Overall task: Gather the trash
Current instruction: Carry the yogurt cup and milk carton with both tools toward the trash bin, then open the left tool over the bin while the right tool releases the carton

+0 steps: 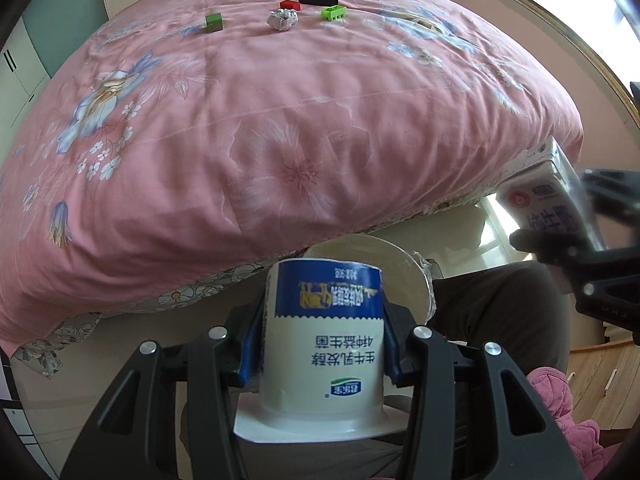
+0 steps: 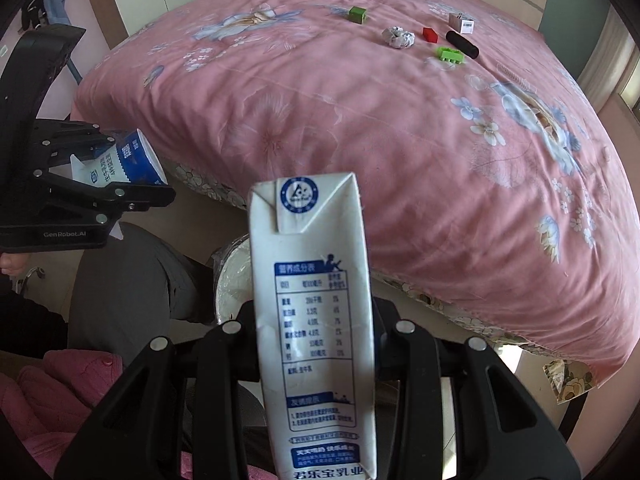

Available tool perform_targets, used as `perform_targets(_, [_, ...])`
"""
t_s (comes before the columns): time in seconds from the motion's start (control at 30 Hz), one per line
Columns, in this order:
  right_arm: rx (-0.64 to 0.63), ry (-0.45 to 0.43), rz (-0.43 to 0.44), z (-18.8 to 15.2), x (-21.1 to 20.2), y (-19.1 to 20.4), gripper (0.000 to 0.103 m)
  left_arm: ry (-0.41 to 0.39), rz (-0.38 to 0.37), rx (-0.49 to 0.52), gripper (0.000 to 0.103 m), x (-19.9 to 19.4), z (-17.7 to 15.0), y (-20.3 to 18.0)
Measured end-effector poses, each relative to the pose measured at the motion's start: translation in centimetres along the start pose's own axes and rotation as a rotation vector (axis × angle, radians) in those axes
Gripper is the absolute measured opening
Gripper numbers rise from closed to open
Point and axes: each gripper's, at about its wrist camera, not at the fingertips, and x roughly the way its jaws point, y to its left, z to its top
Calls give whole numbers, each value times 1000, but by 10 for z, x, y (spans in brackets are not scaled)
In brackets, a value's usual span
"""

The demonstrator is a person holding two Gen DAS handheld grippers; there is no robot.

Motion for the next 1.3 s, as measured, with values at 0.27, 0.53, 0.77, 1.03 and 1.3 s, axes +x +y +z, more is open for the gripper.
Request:
perform_targets(0.27, [14,68,54,-9,52,12,37,85,-31,-30,49,51,-7,-7])
perform_targets(0.53, [59,141,79,-19,101,11,37,150,-24,-26,49,96,-15,-16])
perform_targets(0.77, [113,204,79,-24,149,4,37,225,-16,-23,49,138,-23,-25])
perform_targets(1.03, [201,290,93,-39,214,-8,37,295,-33,-79,49,181,-23,-21])
perform_targets(1.3, [270,376,112,-53,274,-16,37,383,-67,-188,49,230,-31,-5])
